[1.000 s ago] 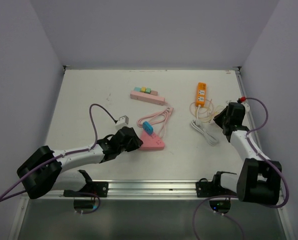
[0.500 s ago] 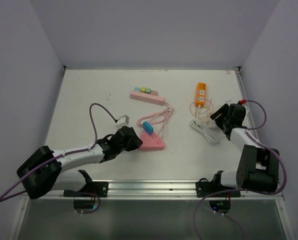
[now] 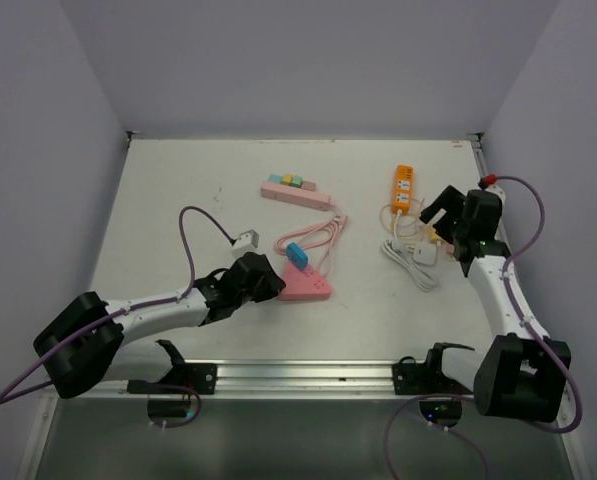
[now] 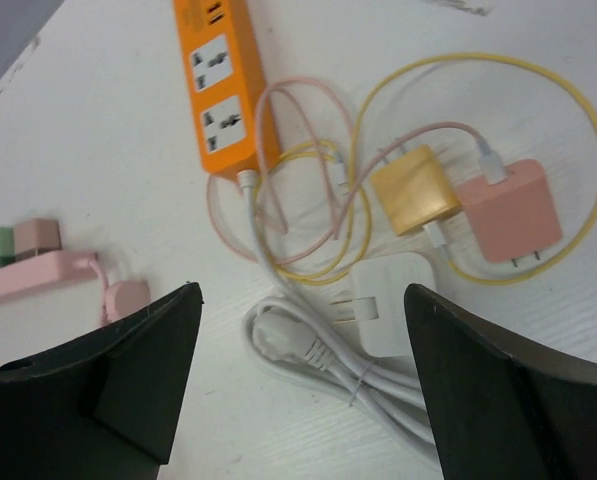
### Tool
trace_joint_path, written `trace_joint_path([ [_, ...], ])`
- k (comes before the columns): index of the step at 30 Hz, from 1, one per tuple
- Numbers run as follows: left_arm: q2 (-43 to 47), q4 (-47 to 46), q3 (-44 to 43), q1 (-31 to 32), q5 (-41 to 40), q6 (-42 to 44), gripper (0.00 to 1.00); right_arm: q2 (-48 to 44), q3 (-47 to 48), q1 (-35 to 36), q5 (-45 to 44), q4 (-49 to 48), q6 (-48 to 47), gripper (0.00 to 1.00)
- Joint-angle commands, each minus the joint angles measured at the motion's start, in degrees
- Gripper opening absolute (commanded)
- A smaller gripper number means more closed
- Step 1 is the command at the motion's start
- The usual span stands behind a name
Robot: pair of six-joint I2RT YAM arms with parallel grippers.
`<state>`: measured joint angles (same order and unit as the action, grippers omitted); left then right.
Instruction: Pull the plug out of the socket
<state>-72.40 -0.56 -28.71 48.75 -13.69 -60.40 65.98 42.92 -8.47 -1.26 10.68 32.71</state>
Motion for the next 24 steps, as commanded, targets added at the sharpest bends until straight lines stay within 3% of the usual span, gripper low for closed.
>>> trace_joint_path([
  [1,-1.25,5.83,1.64,-0.06,0.51,2.13,0.00,-1.02,4.80,5.55,3.72,3.64,-5.28,0.86],
  [11,-1.08,6.10,1.55,-0.15,0.60,2.13,0.00,6.96,10.95,34.88,5.39,1.19,-9.94,0.83],
  [16,-0.99,6.36,1.55,-0.15,0.60,2.13,0.00,12.59,13.51,46.85,1.44,-0.21,-12.22,0.82],
  [24,-1.16,6.36,1.55,-0.15,0.69,2.13,0.00,24.53,18.69,54.08,-1.55,-1.53,-15.48,0.79],
])
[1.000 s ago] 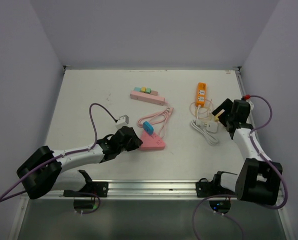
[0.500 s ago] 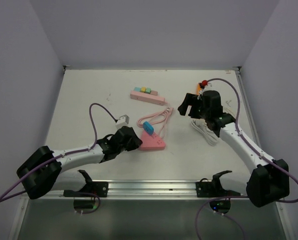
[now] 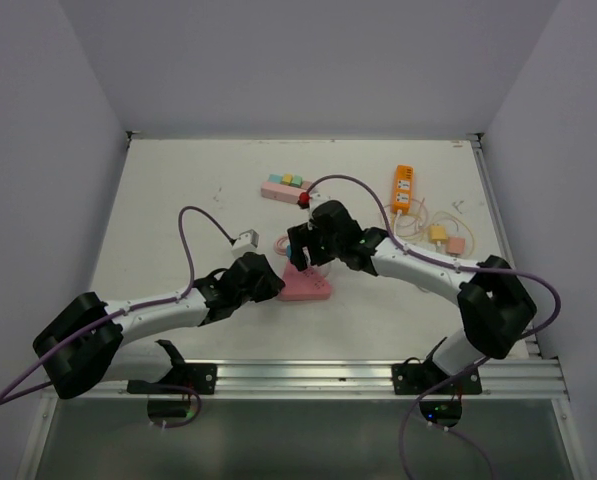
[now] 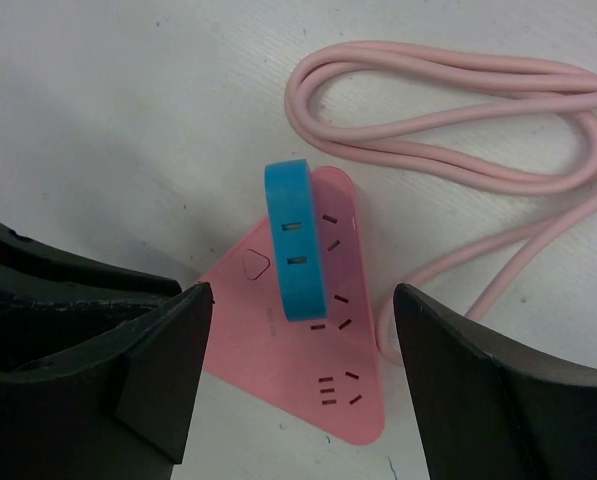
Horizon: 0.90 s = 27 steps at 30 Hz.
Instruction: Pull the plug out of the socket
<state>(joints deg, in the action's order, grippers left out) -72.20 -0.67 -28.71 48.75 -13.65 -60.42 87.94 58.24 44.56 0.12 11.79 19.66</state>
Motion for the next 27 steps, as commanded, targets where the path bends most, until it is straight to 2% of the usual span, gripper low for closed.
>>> trace_joint_path([
  [1,-1.36,6.47,1.55,-0.15,0.73,2.15,0.00,3.37,3.55,1.76,-3.45,-2.83,-2.61,0.76],
  [6,-2.15,6.38,1.37,-0.15,0.91,2.33,0.00,8.20,4.52,2.47,-4.25,-4.23,-3.14,0.62],
  [7,-2.15,6.38,1.20,-0.15,0.99,2.24,0.00,8.47,4.43,2.73,-4.16,-4.58,-3.22,0.54],
  [9,-2.50,6.38,1.11,-0.06,0.99,2.33,0.00,8.48,4.17,3.08,-4.08,-5.46,-3.23,0.44],
  [10,-2.59,6.29,1.02,-0.15,1.08,2.33,0.00,8.21,3.99,3.26,-3.99,-5.81,-3.22,0.32],
  [12,-3.20,6.20,0.94,-0.06,1.43,2.41,0.00,7.60,3.46,3.61,-3.64,-6.78,-3.31,0.17],
  [13,-3.29,6.20,0.67,-0.15,1.52,2.59,0.00,6.90,3.29,3.70,-3.55,-7.13,-3.23,0.02],
  [14,-3.90,6.12,0.58,-0.15,1.78,2.59,0.00,6.46,2.85,3.78,-3.55,-7.48,-3.22,0.00],
  [27,-6.72,7.43,-1.08,-0.15,3.37,3.64,0.00,-1.19,-3.22,4.22,-2.85,-18.11,-2.87,0.00],
])
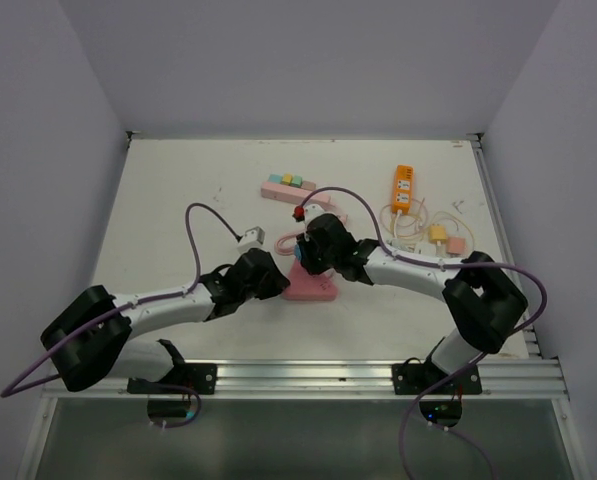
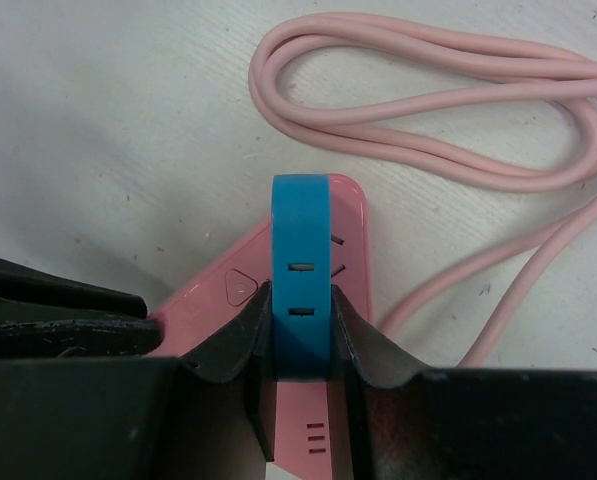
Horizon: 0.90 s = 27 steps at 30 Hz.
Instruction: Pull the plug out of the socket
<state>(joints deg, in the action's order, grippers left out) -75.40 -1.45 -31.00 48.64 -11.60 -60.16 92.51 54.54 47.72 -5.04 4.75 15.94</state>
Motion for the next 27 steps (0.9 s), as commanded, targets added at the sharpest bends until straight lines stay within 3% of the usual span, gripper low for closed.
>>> trace_joint_path([
  [1,-3.79,8.40,0.77,-0.04,1.49,3.56,0.00,-6.02,0.48,0.97,2.66,-11.34,0.76,0.00],
  [13,-7.05,9.63,-0.55,0.22,2.54,3.74,0.00,-9.89,-3.04,1.05,4.33,-16.97,0.84,0.00],
  [21,-5.82,9.54,-0.46,0.14,2.63,3.47,0.00,-8.67,-1.81,1.05,7.32,-12.41,-1.79,0.00],
  [27,-1.16,5.42,1.11,-0.13,4.30,2.69,0.16,-6.99,-3.21,0.97,9.25,-12.22,-1.27,0.00],
])
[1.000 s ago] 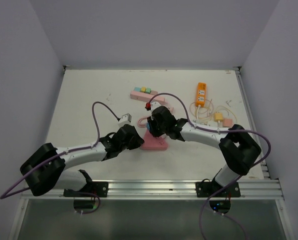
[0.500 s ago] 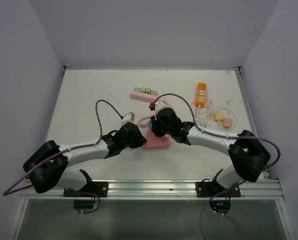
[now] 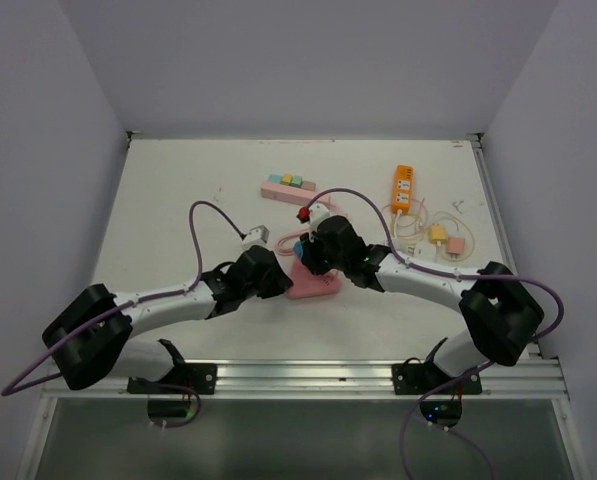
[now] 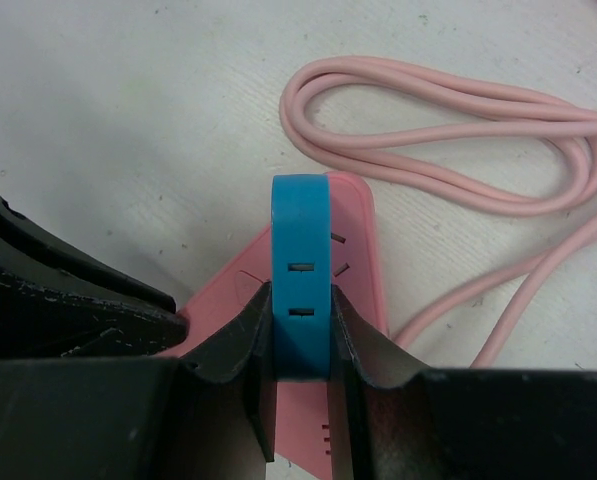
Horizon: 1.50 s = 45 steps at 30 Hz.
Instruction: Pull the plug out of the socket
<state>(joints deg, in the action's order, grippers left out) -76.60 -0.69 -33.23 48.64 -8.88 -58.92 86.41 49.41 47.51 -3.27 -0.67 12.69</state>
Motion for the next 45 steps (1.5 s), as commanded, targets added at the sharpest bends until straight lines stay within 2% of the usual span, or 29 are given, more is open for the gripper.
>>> trace_joint_path([
  [1,0.65,3.95,3.70,-0.21,1.76,1.17,0.20,-0.63,1.75,1.19,7.92,-6.89,2.25,0.00],
  [10,2.16,-5.11,5.73,-3.29,6.16,-0.15,0.38,1.30,0.08,1.27,9.42,-9.44,3.39,0.00],
  [21,-2.59,-6.69,4.06,-3.90,5.72,-0.15,0.38,4.03,-0.98,1.54,11.26,-10.93,3.66,0.00],
  [24,-4.52,-6.87,3.70,-4.26,5.72,-0.15,0.34,4.20,-0.72,1.71,12.23,-10.85,3.57,0.00],
  [28,-7.60,-3.01,2.39,-4.26,5.63,-1.29,0.17,3.24,-0.72,1.80,13.20,-10.67,2.61,0.00],
  [31,-10.15,-0.54,2.82,-4.17,6.07,-1.90,0.11,0.70,-2.38,1.80,13.72,-12.86,1.82,0.00],
  [35,-11.64,-0.81,4.58,-4.17,5.99,-2.87,0.09,-2.91,-2.21,1.80,13.11,-12.96,0.50,0.00],
  [45,-15.42,0.60,2.74,-4.17,6.16,-1.99,0.05,-6.95,-0.45,1.80,8.90,-9.01,-1.08,0.00],
])
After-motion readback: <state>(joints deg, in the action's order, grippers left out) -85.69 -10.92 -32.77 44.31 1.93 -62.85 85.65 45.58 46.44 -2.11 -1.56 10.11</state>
